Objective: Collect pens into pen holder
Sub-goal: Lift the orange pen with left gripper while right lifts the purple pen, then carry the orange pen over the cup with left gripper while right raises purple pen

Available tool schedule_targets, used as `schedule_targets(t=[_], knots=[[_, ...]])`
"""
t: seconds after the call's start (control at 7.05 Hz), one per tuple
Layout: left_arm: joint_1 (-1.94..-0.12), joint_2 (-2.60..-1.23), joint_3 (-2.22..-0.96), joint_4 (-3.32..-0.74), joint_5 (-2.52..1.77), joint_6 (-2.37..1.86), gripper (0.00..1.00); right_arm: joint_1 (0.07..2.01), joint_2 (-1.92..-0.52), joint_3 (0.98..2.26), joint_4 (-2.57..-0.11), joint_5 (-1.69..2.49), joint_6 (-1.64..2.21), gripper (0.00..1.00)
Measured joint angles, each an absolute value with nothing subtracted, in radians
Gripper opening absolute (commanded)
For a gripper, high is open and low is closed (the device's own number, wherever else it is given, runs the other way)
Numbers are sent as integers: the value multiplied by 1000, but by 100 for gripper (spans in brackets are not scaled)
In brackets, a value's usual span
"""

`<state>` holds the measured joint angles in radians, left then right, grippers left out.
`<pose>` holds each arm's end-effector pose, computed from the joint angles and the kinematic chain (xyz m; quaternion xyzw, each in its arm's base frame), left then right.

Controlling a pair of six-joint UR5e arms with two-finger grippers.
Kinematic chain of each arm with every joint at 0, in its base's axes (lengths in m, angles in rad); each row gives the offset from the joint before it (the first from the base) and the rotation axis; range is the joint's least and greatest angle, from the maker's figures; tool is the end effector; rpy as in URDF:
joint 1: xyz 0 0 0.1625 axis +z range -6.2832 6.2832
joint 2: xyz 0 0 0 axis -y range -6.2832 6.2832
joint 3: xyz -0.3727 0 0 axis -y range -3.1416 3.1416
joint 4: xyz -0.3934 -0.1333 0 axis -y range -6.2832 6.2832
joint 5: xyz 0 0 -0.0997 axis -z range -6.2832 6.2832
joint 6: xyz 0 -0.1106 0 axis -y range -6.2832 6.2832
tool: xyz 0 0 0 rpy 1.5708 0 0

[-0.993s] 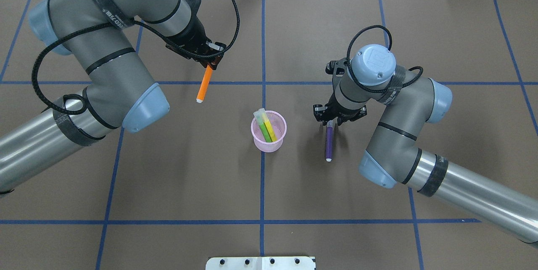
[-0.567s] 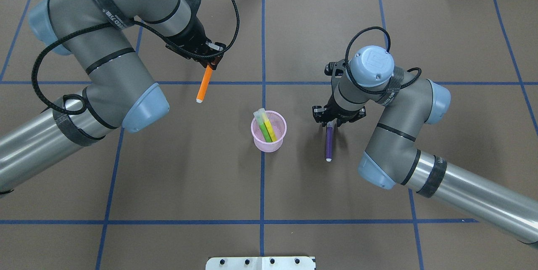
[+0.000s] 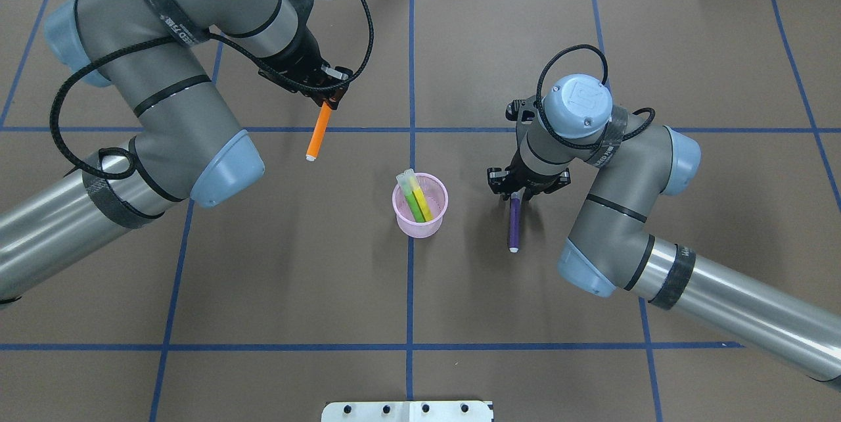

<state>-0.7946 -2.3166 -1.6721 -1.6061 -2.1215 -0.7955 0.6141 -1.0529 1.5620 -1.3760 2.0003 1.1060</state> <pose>0.4012 -0.5163 0.1243 0.1165 0.4645 0.1077 0.8713 -0.4966 -0.4569 0.3067 0.0014 -0.3917 -0.0049 0.9201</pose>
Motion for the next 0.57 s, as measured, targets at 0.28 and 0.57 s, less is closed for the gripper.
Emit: schedule_targets(t=[0.28,0.57], knots=[[-795,-2316,-1672,-1606,-2122,-795,0,614,-1054,1562,-1376,2000,1106,0],[-795,-2317,-1672,-1608,-2121,-796,0,623,-1055,1573,-1376,2006,1093,0]])
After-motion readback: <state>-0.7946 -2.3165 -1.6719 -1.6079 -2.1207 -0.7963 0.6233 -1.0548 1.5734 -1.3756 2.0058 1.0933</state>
